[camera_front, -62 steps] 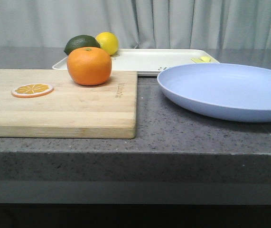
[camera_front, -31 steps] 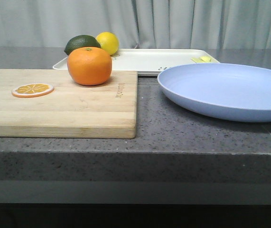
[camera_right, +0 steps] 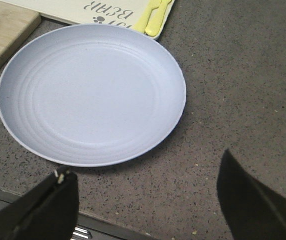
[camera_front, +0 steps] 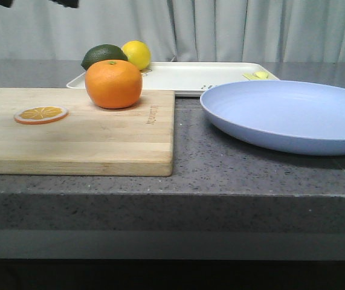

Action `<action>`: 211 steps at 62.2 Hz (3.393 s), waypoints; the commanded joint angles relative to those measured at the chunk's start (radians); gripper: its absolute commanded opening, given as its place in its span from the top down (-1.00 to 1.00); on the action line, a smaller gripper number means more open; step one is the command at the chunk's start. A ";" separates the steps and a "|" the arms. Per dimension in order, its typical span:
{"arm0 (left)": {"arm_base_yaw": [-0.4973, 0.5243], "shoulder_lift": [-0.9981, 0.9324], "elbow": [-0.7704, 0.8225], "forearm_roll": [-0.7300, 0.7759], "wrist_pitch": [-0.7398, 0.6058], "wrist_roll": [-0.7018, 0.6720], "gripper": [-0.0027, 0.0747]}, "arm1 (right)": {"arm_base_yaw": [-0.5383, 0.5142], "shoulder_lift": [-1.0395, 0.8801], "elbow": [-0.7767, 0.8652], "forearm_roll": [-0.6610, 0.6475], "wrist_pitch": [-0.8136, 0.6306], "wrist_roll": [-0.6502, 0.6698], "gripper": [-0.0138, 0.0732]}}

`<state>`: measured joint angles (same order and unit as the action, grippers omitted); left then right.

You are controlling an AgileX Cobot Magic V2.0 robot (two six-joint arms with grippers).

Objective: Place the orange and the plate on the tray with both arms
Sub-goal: 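Lower the left gripper onto the orange and close around it, then lift the orange with the left gripper and carry it over the blue plate, then lower the orange onto the plate and open the left gripper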

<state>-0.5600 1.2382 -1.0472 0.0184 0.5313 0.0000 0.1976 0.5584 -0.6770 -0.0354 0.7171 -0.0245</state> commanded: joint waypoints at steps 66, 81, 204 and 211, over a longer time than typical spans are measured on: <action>-0.017 0.535 -0.523 0.054 0.263 0.000 -0.11 | 0.000 0.011 -0.036 0.003 -0.066 -0.010 -0.65; -0.097 0.539 -0.643 0.032 0.301 0.000 -0.13 | 0.000 0.011 -0.036 0.003 -0.066 -0.010 -0.65; -0.267 0.348 -0.728 -0.001 0.337 -0.044 -0.67 | 0.000 0.011 -0.036 0.003 -0.057 -0.010 -0.65; -0.185 0.243 -0.594 -0.062 0.301 -0.042 -0.67 | 0.000 0.011 -0.036 0.003 -0.057 -0.010 -0.65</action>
<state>-0.7917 1.5926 -1.6905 0.0000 0.9244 -0.0295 0.1976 0.5584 -0.6770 -0.0333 0.7278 -0.0306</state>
